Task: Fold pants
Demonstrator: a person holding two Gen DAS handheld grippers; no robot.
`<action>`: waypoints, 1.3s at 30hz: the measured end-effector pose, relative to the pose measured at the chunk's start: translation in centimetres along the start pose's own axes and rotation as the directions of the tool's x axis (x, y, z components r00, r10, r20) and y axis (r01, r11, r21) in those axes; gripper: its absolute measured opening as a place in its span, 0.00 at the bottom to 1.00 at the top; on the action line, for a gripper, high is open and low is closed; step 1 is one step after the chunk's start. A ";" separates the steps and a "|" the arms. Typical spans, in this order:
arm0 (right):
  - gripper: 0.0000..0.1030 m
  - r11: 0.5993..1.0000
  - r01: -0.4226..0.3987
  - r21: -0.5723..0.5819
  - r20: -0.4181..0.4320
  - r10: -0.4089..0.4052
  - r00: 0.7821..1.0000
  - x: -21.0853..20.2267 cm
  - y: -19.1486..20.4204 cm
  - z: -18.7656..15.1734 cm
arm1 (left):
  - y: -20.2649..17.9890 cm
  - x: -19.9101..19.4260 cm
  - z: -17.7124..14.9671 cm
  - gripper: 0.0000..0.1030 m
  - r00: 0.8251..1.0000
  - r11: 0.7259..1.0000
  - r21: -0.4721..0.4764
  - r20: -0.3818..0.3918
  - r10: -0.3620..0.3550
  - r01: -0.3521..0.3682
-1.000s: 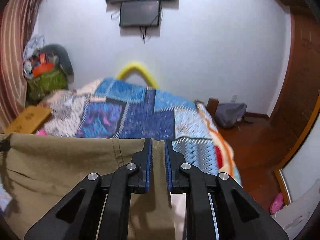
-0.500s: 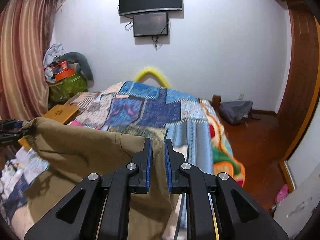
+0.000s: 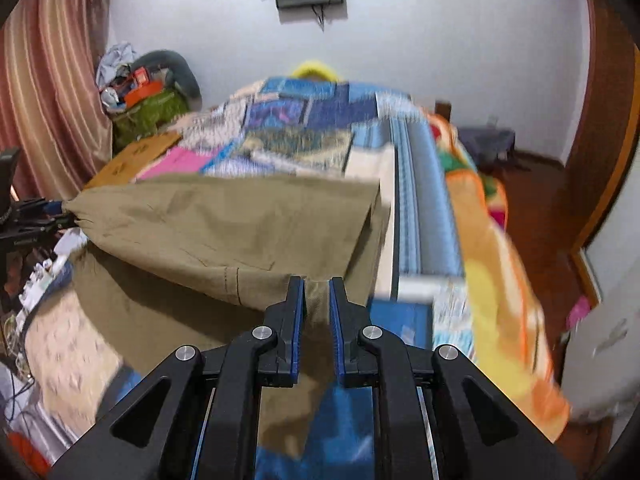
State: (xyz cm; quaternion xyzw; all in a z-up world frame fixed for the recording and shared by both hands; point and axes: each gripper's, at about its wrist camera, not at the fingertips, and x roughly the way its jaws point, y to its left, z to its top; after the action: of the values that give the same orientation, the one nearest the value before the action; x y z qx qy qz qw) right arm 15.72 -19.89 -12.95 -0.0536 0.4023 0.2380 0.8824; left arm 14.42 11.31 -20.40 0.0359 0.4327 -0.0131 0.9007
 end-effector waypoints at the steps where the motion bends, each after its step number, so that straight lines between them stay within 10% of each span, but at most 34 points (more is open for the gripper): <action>1: 0.12 1.000 -0.007 0.020 -0.011 0.007 1.000 0.2 -0.1 -0.8 | 0.0 0.1 -0.6 0.51 1.000 1.000 -0.007 -0.019 0.001 -0.001; 10: 0.16 0.998 0.053 0.041 -0.083 -0.049 0.995 -2.0 0.3 -4.8 | 1.9 -1.6 -2.5 0.52 0.998 0.995 -0.099 -0.068 0.014 -0.020; 14: 0.52 0.997 0.074 0.035 -0.098 -0.070 0.993 -2.8 1.0 -4.5 | 2.6 -3.0 -1.0 0.61 0.998 0.988 -0.153 -0.056 0.004 -0.012; 22: 0.52 0.990 -0.067 -0.126 -0.027 0.064 0.998 -3.0 6.9 -1.8 | -0.8 -4.5 2.0 0.78 1.000 0.995 -0.092 0.008 -0.022 0.023; 33: 0.51 0.939 -0.228 -0.258 -0.134 0.199 0.971 2.9 12.8 -2.6 | -7.2 -1.5 2.8 0.84 0.985 0.985 0.042 -0.042 -0.168 0.169; 39: 0.21 0.934 -0.249 -0.255 -0.128 0.223 0.966 4.0 12.3 -2.7 | -9.1 0.2 2.5 0.84 0.981 0.977 0.098 -0.074 -0.181 0.188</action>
State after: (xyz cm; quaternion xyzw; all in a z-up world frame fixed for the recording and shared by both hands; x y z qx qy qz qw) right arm 10.41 -8.34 -16.48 -0.1357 0.4123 0.3916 0.8113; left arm 15.94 2.09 -19.49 0.0429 0.4618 -0.1181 0.8781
